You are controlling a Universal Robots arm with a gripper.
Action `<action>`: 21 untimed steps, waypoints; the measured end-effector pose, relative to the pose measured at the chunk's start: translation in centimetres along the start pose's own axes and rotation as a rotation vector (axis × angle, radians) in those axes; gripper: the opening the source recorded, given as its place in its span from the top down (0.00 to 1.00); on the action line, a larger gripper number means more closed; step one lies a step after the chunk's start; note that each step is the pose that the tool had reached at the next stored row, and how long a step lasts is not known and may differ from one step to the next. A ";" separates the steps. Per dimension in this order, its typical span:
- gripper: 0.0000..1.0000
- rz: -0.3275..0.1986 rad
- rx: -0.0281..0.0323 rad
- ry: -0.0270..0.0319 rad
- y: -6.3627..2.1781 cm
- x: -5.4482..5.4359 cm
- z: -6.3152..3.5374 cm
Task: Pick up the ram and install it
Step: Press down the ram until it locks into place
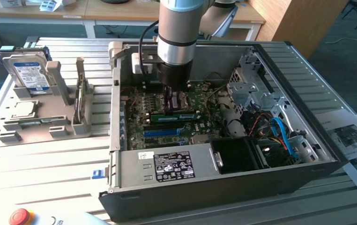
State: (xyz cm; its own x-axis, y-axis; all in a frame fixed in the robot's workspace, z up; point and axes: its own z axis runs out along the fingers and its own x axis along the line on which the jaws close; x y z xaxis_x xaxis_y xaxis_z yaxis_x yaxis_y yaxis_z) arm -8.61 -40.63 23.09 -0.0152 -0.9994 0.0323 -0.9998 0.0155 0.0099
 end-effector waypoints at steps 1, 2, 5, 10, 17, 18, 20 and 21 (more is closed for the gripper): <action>0.90 0.000 0.0000 0.0000 0.00 0.0 0.00; 0.90 0.000 0.0000 0.0001 0.00 0.0 0.00; 0.90 0.000 0.0001 -0.0001 -0.01 0.0 0.08; 0.90 0.000 0.0001 0.0000 -0.01 0.0 0.24; 0.90 0.000 -0.0001 0.0002 -0.01 0.0 0.40; 0.90 0.000 0.0000 0.0001 0.00 0.0 0.41; 0.90 0.000 0.0000 -0.0001 -0.01 0.0 0.42; 0.90 0.000 0.0000 0.0000 -0.01 0.0 0.43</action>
State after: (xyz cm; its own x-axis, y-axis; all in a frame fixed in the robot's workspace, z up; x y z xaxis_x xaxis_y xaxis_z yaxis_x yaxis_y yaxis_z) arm -8.61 -40.62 22.66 -0.0151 -0.9994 0.0323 -0.9998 0.0154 0.0099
